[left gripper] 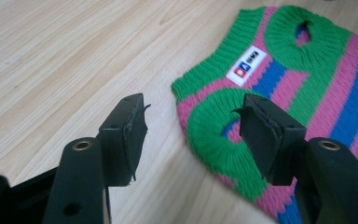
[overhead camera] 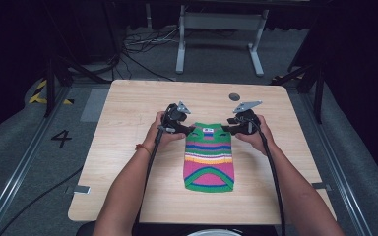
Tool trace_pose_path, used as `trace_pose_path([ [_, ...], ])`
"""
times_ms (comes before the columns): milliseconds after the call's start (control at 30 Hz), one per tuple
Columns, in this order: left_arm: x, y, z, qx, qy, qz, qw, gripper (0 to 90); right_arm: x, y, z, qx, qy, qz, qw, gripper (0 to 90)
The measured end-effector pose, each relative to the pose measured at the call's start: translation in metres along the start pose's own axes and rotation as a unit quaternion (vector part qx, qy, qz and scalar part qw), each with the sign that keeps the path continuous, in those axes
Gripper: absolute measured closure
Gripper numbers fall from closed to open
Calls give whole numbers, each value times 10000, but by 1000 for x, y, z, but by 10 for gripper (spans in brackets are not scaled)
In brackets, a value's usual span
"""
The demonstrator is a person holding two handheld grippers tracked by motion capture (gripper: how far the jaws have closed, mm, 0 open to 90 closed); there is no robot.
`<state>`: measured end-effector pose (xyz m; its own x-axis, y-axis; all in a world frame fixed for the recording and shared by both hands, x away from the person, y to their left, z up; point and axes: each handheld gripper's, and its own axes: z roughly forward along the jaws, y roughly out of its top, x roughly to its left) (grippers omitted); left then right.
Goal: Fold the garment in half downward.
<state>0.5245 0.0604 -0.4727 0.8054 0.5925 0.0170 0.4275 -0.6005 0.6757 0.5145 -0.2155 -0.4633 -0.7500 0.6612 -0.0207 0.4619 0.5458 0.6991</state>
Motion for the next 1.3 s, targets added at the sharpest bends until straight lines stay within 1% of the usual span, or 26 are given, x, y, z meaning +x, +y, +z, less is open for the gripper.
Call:
trace_pose_path([
  [67,1,1,7,22,-64,-123,9999,429,-4,0,7,82,-85,74,9999,577],
  [100,2,1,11,35,-11,-188,9998,426,-6,-1,10,95,-108,73,9999,593],
  [133,3,1,14,43,41,-222,9997,429,-7,-1,13,132,-186,44,9997,599],
  [167,4,1,16,48,29,-272,9996,430,-9,-3,16,141,-175,113,9997,600],
  [200,6,0,19,32,10,-376,9993,431,-10,-3,19,136,-150,165,9997,598],
  [233,6,0,19,32,10,-376,9993,440,-10,-3,19,136,-150,165,9997,598],
  [300,9,-1,24,46,51,-509,9987,443,-12,-6,25,175,-162,230,9995,601],
  [333,10,-1,26,97,68,-546,9984,443,-13,-6,27,164,-160,267,9994,600],
  [400,12,-3,31,67,34,-697,9975,443,-15,-7,30,159,-165,325,9992,594],
  [467,13,-4,34,33,-46,-831,9965,436,-18,-9,34,195,-191,419,9987,586],
  [533,16,-6,35,-39,-72,-996,9950,425,-20,-11,36,141,-152,563,9982,586],
  [567,17,-7,35,-60,-99,-1059,9943,416,-21,-12,37,128,-134,597,9980,587],
  [600,17,-8,35,-108,-95,-1076,9941,418,-22,-13,38,106,-107,632,9979,588],
  [667,17,-9,35,-131,-62,-1065,9942,422,-23,-15,38,95,-53,705,9975,596],
  [700,17,-9,35,-131,-62,-1065,9942,421,-23,-15,38,95,-53,705,9975,596],
  [733,15,-8,35,-67,-19,-969,9953,421,-23,-15,38,93,-19,732,9973,607],
  [767,13,-8,36,-46,8,-911,9958,423,-24,-15,39,79,19,776,9969,616],
  [800,12,-7,35,-13,-17,-903,9959,439,-24,-16,38,85,48,833,9965,621],
  [867,11,-6,33,36,-106,-887,9960,518,-23,-15,39,79,120,841,9964,698],
  [933,9,-5,33,87,-223,-854,9961,616,-22,-14,39,116,238,848,9960,789],
  [967,8,-4,33,132,-297,-820,9961,681,-21,-13,39,132,274,812,9962,806],
  [1000,7,-3,34,112,-350,-792,9962,738,-20,-13,39,155,264,788,9964,812],
  [1067,6,-2,34,138,-387,-798,9960,787,-20,-12,39,179,262,782,9964,826],
  [1167,4,1,34,201,-307,-722,9967,824,-21,-12,39,167,308,871,9956,851],
  [1233,3,3,34,217,-231,-618,9976,831,-20,-11,39,189,286,791,9963,861],
  [1300,3,4,33,236,-159,-551,9981,832,-19,-8,38,199,231,636,9975,865],
])
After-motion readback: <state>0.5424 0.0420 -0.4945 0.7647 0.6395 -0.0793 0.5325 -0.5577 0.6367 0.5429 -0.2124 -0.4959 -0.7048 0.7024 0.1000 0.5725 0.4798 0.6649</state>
